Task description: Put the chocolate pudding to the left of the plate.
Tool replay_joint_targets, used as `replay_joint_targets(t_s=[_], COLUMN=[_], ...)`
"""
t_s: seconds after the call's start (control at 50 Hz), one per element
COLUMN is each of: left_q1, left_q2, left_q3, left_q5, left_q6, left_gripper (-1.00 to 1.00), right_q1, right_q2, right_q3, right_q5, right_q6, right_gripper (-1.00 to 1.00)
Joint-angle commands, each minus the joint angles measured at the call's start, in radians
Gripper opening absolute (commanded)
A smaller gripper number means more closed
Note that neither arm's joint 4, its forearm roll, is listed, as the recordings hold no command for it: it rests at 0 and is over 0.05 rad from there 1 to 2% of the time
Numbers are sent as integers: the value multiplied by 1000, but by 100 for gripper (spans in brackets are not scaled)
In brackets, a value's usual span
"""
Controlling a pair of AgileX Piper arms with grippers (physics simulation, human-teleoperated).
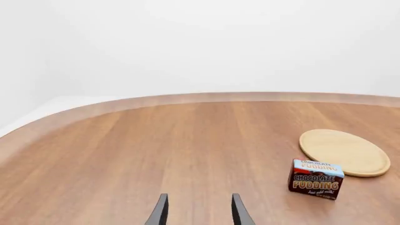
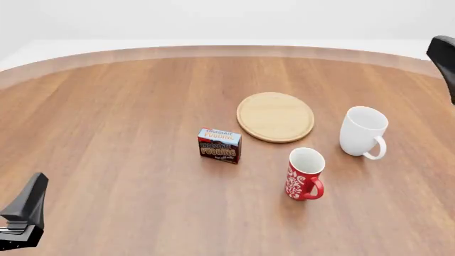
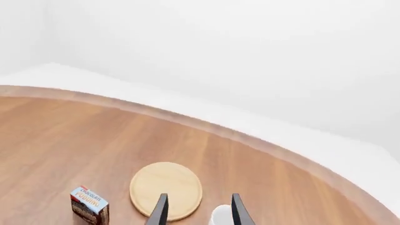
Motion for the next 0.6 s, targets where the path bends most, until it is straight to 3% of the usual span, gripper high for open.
replay_joint_targets(t_s=[0.02,0.04,0.06,0.08,0.32,0.36,0.6], left_q1=[0,0,0,0,0,0,0], left_q2=[0,0,0,0,0,0,0], left_q3=[0,0,0,0,0,0,0], left_q5=[0,0,0,0,0,0,0], left_q6=[0,0,0,0,0,0,0], left_gripper=[100,100,100,100,100,100,100], right_q1=[72,71,55,60,173,158,215], right_q2=[230,245,273,275,455,504,614], right_q3=[-241,-257,-267,-274,-402,-391,-442], right_q5=[142,153,155,154,301,303,377], right_q6=[-115,-111,-153,-160,-187,-234,-231], right_gripper=[100,100,100,100,100,100,100])
